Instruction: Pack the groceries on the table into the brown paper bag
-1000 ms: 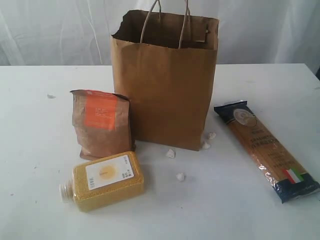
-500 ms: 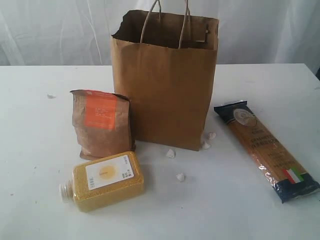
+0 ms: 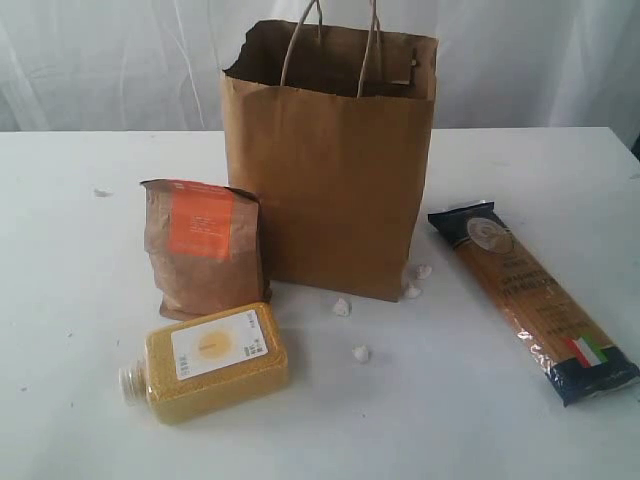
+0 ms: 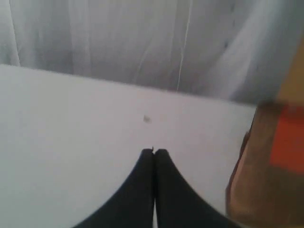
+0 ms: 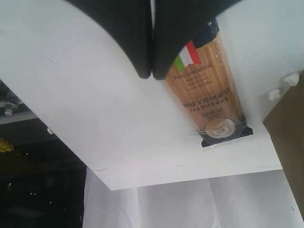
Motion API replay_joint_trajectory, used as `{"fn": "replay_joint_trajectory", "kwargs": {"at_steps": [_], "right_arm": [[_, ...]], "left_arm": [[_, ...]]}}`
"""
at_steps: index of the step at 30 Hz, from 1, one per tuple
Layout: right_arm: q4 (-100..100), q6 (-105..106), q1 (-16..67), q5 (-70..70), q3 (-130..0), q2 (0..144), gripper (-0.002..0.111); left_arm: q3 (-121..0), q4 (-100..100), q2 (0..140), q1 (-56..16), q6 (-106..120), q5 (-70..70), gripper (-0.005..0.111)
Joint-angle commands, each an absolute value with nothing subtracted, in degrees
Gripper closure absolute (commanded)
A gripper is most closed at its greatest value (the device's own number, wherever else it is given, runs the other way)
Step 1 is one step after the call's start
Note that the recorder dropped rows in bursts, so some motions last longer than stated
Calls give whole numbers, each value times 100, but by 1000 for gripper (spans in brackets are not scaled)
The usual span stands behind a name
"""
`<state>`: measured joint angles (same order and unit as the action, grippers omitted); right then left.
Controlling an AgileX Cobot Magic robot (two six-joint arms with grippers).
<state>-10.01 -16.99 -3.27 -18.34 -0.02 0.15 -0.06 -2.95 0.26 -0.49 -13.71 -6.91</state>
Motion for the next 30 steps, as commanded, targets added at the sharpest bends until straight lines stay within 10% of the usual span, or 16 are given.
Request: {"fn": "replay_joint_trajectory", "kwargs": {"at_steps": [1, 6, 17, 30], "right_arm": [[-1005, -1711, -351, -1783, 0, 0, 108], [-1005, -1711, -351, -1796, 0, 0, 108], [-1005, -1711, -340, -1796, 0, 0, 108], [-1005, -1711, -340, -1796, 0, 0, 108]], "left_arm": [[0, -487, 0, -81, -1698, -3022, 107], [-29, -539, 0, -81, -1260, -4511, 107], [-1188, -722, 1268, -81, 1618, -2863, 107], [-1242, 162, 3736, -81, -674, -3867, 107]]}}
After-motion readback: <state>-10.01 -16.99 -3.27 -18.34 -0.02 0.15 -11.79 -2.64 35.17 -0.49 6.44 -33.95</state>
